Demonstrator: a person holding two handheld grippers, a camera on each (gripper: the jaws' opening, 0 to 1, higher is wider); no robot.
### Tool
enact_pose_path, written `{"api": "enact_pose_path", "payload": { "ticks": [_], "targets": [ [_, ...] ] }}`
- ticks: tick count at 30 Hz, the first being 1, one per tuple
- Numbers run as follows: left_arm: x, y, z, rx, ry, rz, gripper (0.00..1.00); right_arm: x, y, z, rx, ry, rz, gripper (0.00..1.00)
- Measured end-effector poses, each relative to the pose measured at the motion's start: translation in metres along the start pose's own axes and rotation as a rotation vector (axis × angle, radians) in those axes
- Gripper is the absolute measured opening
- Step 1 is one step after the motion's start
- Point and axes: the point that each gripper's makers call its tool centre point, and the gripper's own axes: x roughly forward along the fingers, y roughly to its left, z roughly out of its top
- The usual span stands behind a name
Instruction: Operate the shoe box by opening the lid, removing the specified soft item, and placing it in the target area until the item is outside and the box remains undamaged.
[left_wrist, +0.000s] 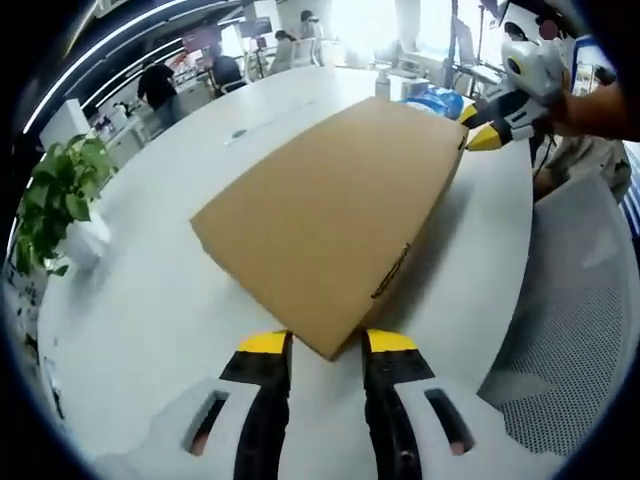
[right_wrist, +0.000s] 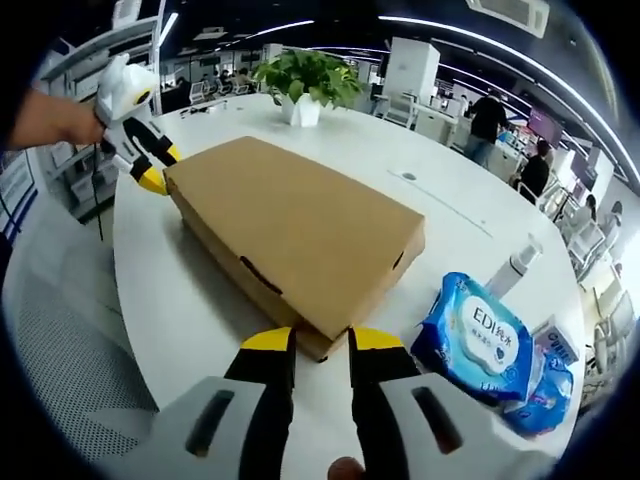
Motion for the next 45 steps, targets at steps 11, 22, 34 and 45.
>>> {"api": "enact_pose_path", "payload": {
  "ticks": [11, 22, 34, 45],
  "targets": [
    [0.025, 0.031, 0.030, -0.012, 0.003, 0.002, 0.26, 0.023, -0.037, 0.017, 0.018, -0.004, -0.032, 0.19],
    [0.043, 0.052, 0.053, -0.018, 0.002, 0.004, 0.27, 0.039, -0.061, 0.027, 0.036, -0.014, -0.041, 0.18],
    [0.052, 0.058, 0.058, -0.018, 0.010, -0.001, 0.27, 0.046, -0.070, 0.029, 0.035, -0.014, -0.040, 0.18],
    [0.044, 0.054, 0.058, -0.039, -0.009, -0.004, 0.29, 0.035, -0.071, 0.032, 0.039, -0.044, -0.060, 0.23]
  ]
}}
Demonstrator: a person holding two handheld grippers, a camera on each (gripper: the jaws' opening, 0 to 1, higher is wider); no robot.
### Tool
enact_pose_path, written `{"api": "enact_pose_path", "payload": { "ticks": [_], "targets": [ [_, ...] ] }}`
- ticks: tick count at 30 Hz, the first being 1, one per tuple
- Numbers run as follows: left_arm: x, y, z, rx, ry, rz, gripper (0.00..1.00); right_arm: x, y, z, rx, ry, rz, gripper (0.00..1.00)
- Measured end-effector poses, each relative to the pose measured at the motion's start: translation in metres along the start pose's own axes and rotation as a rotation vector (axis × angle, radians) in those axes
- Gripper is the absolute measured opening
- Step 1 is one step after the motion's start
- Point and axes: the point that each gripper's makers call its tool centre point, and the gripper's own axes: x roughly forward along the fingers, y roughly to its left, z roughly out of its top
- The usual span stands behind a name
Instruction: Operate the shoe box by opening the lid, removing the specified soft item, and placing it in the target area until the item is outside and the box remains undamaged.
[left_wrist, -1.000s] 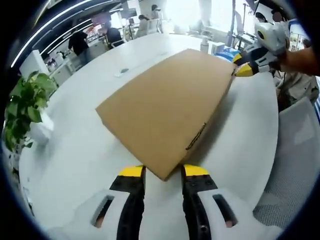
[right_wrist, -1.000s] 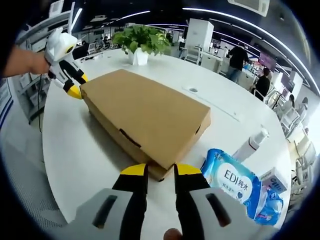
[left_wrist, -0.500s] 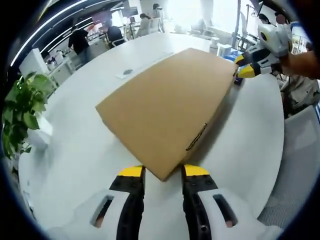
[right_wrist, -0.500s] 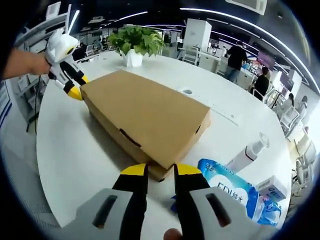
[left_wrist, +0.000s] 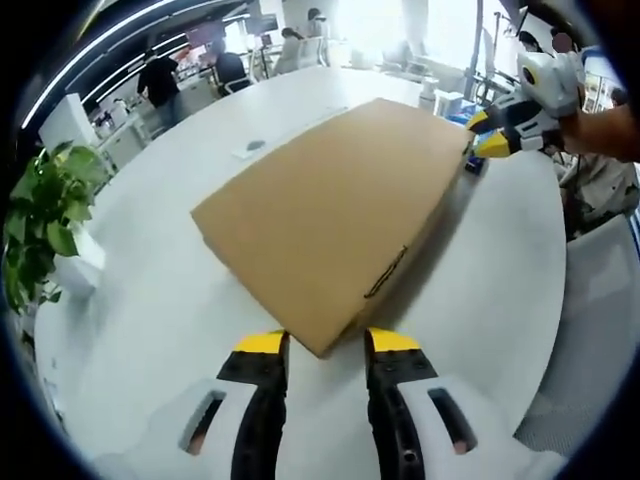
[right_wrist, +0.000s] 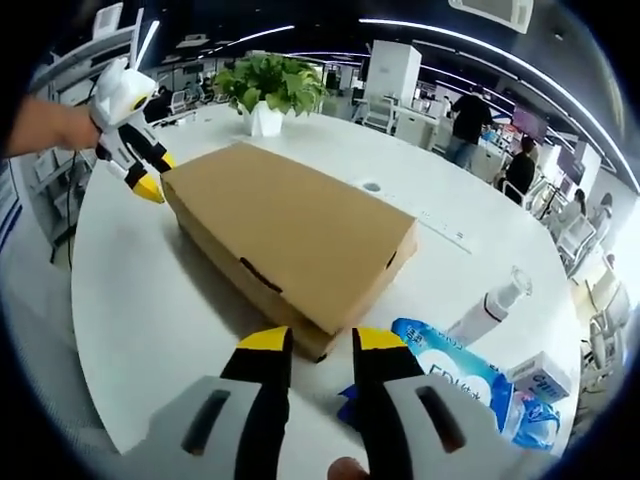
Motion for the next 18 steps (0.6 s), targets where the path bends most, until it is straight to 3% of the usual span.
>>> {"api": "enact_pose_path", "payload": {
  "ticks": [6, 9, 18],
  "targets": [
    [-0.020, -0.005, 0.010, -0.023, -0.065, 0.012, 0.37, -0.016, -0.003, 0.012, -0.007, -0.039, -0.030, 0.34],
    [-0.033, -0.009, 0.014, -0.026, -0.105, 0.022, 0.45, -0.022, -0.005, 0.015, 0.016, -0.056, -0.045, 0.46],
    [-0.060, -0.013, 0.007, -0.039, -0.148, 0.045, 0.57, -0.054, -0.006, 0.008, 0.042, -0.064, -0.107, 0.64]
  ]
}}
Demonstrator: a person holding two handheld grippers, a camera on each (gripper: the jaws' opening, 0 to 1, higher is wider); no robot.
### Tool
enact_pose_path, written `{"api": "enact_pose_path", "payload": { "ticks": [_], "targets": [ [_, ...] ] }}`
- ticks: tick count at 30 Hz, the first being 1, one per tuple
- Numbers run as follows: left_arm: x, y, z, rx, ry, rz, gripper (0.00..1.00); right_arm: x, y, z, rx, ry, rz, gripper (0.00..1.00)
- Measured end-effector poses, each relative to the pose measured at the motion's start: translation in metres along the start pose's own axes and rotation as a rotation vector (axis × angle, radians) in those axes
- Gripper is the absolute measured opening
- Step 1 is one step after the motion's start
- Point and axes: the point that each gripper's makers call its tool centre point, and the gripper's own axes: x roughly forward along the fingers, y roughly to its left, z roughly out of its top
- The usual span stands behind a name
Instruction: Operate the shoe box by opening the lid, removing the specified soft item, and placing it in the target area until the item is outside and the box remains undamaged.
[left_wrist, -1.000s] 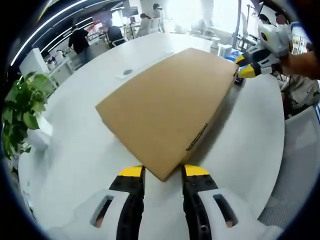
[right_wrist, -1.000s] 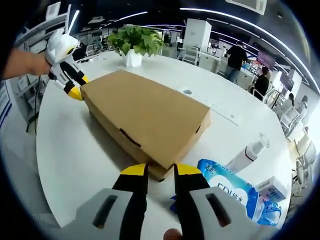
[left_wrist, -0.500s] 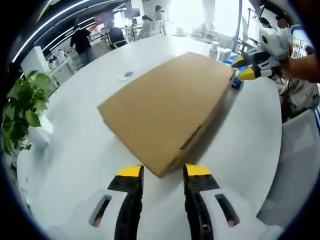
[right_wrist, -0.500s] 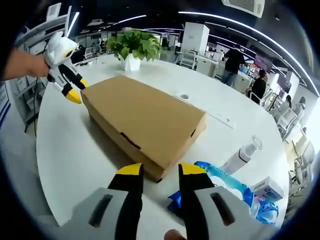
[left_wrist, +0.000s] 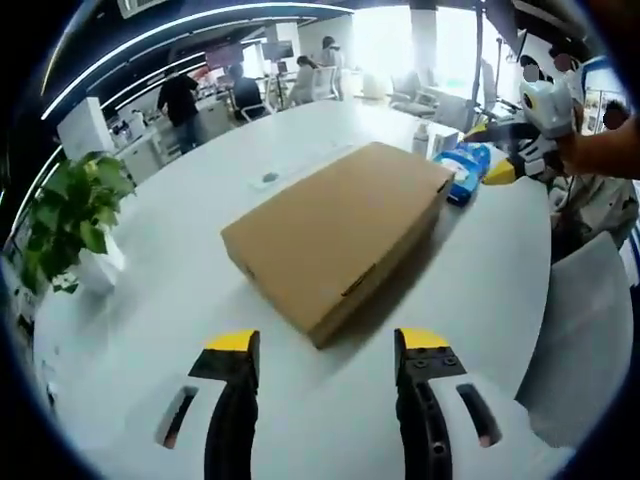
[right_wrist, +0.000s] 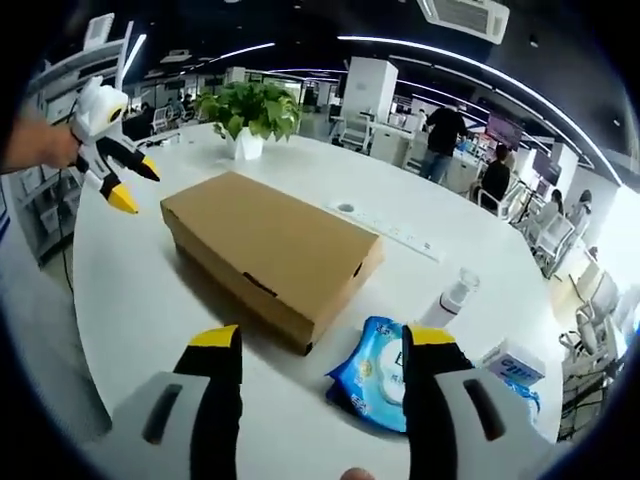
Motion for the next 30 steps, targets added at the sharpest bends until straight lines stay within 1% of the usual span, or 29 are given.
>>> {"api": "enact_pose_path", "payload": {
  "ticks": [2, 6, 9, 10, 12, 14, 15, 16, 17, 18, 22, 27, 30],
  "targets": [
    [-0.008, -0.004, 0.000, -0.006, -0.018, 0.000, 0.60, -0.010, 0.001, -0.001, 0.005, -0.012, -0.018, 0.69],
    [-0.022, -0.010, -0.006, -0.007, -0.021, 0.007, 0.62, -0.028, 0.004, -0.007, 0.023, -0.013, -0.043, 0.74],
    [-0.028, -0.011, -0.012, -0.013, -0.026, 0.009, 0.63, -0.042, 0.006, -0.012, 0.055, -0.026, -0.067, 0.77],
    [-0.030, -0.013, -0.013, -0.014, -0.024, 0.007, 0.63, -0.044, 0.006, -0.012, 0.060, -0.029, -0.070, 0.78],
    [-0.035, -0.017, -0.016, -0.020, -0.034, 0.006, 0.64, -0.054, 0.011, -0.018, 0.074, -0.022, -0.079, 0.80],
    [-0.040, -0.023, -0.017, -0.024, -0.040, 0.007, 0.65, -0.061, 0.013, -0.019, 0.079, -0.031, -0.096, 0.83],
    [-0.042, -0.024, -0.018, -0.024, -0.041, 0.007, 0.66, -0.064, 0.014, -0.021, 0.083, -0.026, -0.098, 0.84],
    [-0.045, -0.029, -0.018, -0.036, -0.051, -0.006, 0.66, -0.070, 0.014, -0.021, 0.098, -0.037, -0.117, 0.86],
    [-0.047, -0.031, -0.019, -0.040, -0.054, -0.005, 0.66, -0.074, 0.014, -0.021, 0.109, -0.043, -0.123, 0.87],
    [-0.050, -0.034, -0.020, -0.038, -0.055, -0.005, 0.67, -0.079, 0.018, -0.024, 0.120, -0.037, -0.120, 0.88],
    [-0.060, -0.043, -0.025, -0.048, -0.068, -0.008, 0.67, -0.094, 0.025, -0.032, 0.118, -0.034, -0.136, 0.89],
    [-0.067, -0.054, -0.037, -0.044, -0.049, -0.014, 0.66, -0.109, 0.028, -0.040, 0.144, -0.034, -0.161, 0.89],
    [-0.072, -0.058, -0.041, -0.046, -0.051, -0.015, 0.66, -0.115, 0.031, -0.046, 0.160, -0.027, -0.171, 0.88]
  ]
}}
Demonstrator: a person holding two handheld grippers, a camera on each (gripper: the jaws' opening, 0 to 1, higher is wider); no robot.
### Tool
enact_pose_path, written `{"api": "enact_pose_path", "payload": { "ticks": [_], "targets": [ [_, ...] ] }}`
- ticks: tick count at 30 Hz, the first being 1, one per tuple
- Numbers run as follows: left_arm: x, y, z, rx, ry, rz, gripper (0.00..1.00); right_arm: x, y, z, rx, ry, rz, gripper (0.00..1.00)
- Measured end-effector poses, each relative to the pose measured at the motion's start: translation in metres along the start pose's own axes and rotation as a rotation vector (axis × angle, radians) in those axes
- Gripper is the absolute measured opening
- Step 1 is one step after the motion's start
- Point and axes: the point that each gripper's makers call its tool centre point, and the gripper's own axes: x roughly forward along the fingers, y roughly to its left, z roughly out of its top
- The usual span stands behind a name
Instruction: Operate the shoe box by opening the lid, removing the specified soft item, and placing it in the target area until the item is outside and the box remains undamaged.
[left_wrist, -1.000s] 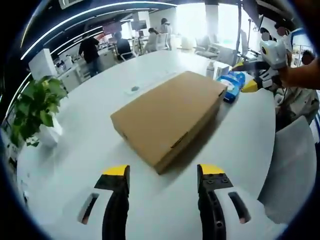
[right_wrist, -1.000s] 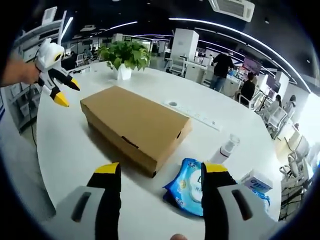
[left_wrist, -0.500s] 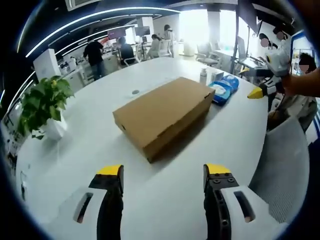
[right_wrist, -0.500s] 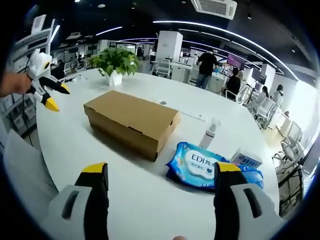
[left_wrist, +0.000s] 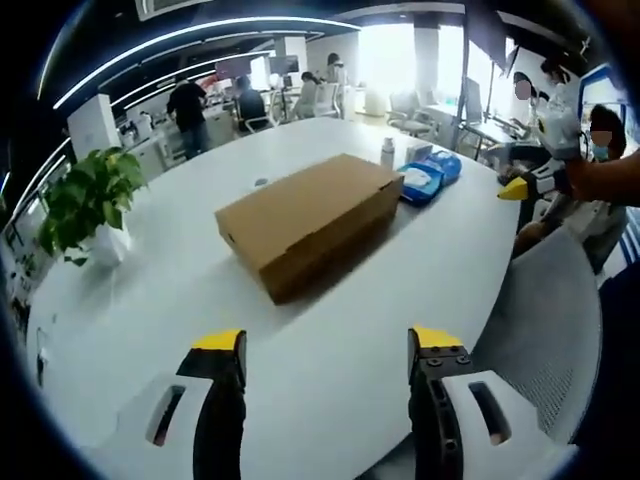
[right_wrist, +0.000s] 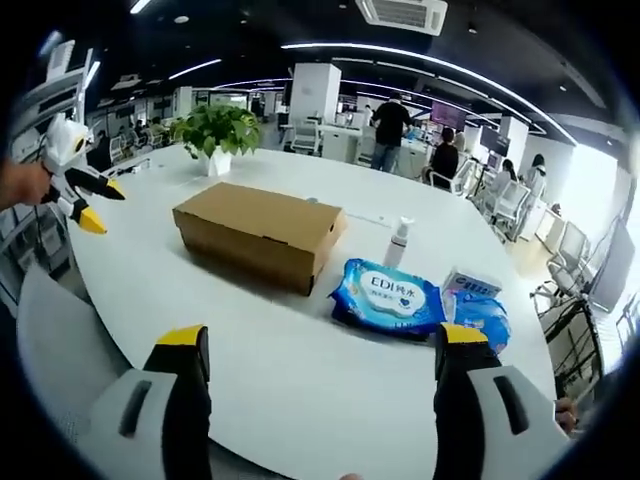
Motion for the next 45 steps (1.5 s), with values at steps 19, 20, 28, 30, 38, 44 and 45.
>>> {"api": "enact_pose_path", "payload": {
  "ticks": [19, 20, 28, 30, 38, 44, 45],
  "targets": [
    [-0.020, -0.035, -0.028, -0.052, 0.001, -0.018, 0.64, -0.025, 0.027, -0.024, 0.018, 0.008, 0.006, 0.90],
    [-0.021, -0.035, -0.030, -0.057, -0.002, -0.017, 0.64, -0.026, 0.028, -0.024, 0.015, 0.004, 0.005, 0.90],
    [-0.026, -0.038, -0.039, -0.066, 0.001, -0.012, 0.64, -0.030, 0.029, -0.029, 0.026, -0.004, 0.001, 0.92],
    [-0.027, -0.040, -0.041, -0.064, 0.003, -0.012, 0.64, -0.031, 0.029, -0.029, 0.028, -0.007, -0.001, 0.92],
    [-0.028, -0.044, -0.041, -0.070, -0.002, -0.018, 0.63, -0.034, 0.029, -0.030, 0.024, -0.001, 0.002, 0.91],
    [-0.028, -0.044, -0.040, -0.068, -0.001, -0.015, 0.63, -0.034, 0.030, -0.030, 0.018, 0.000, 0.004, 0.90],
    [-0.028, -0.043, -0.039, -0.071, -0.005, -0.014, 0.63, -0.034, 0.030, -0.029, 0.017, -0.001, 0.004, 0.90]
  ]
}}
